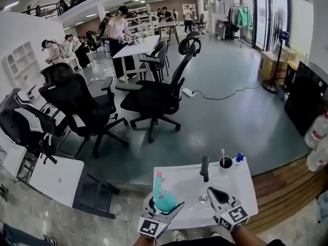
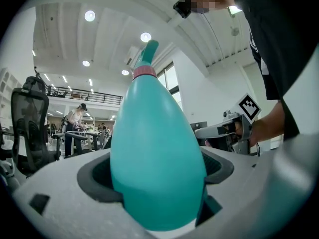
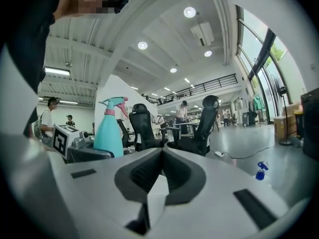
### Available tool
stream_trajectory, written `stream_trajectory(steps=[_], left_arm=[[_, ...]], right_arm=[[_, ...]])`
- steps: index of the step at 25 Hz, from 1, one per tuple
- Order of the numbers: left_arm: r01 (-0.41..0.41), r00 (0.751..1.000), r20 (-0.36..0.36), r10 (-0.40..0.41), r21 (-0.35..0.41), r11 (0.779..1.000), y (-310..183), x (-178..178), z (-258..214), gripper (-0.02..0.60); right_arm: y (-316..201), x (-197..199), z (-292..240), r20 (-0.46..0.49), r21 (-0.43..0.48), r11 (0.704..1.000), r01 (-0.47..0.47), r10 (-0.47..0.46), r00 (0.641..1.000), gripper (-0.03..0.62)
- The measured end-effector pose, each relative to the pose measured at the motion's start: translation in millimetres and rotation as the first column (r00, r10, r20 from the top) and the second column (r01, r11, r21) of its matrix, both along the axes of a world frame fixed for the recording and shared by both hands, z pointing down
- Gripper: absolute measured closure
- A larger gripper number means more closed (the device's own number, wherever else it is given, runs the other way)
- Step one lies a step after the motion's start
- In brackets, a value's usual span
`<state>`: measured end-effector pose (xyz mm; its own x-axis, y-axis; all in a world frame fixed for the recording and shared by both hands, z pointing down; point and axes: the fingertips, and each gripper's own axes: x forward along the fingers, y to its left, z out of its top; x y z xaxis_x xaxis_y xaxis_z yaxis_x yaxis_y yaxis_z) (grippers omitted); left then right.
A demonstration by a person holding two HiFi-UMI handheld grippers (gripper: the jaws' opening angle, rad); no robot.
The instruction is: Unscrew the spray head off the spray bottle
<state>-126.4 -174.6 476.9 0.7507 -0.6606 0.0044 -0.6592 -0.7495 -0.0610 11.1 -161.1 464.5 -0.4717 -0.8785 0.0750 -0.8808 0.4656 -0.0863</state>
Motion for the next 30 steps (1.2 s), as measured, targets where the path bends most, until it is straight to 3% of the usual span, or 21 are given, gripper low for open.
stream_trajectory(steps=[5,12,18,21,23,30], left_arm=[[-0.041,0.999,0.005,0.041,0.012,0.999,-4.4,-6.6,-1.4,0.129],[-0.048,0.999,-0.005,0.048,0.014,0.999,-4.4,4.1,-3.5,0.129],[-0.033,0.999,0.014,0.033,0.015,0.999,-10.6,29.6,-3.6,0.129],[-0.038,0.997,0.071,0.033,0.066,0.997,-15.7,39.5,9.7,0.128],[-0.032,0.996,0.08,0.027,0.057,0.998,-17.0,46.8,15.3,0.129],[-0.027,0.994,0.108,0.025,0.023,0.999,-18.3,69.3,28.8,0.129]], right_arm=[[3.3,-14.2,1.0,0.023,-0.023,0.999,-0.025,0.026,0.999,0.588],[-3.5,-22.5,-9.4,-0.027,-0.015,0.999,0.032,-0.032,0.999,0.585],[-6.6,-15.9,-26.1,0.013,-0.002,0.99,0.138,-0.138,0.99,0.486],[-2.9,-16.2,-37.4,0.02,0.014,0.979,0.202,-0.202,0.979,0.426],[0.7,-19.1,-44.9,0.037,0.02,0.967,0.253,-0.254,0.967,0.405],[8.8,-44.2,-63.1,0.061,0.048,0.91,0.412,-0.415,0.908,0.401]])
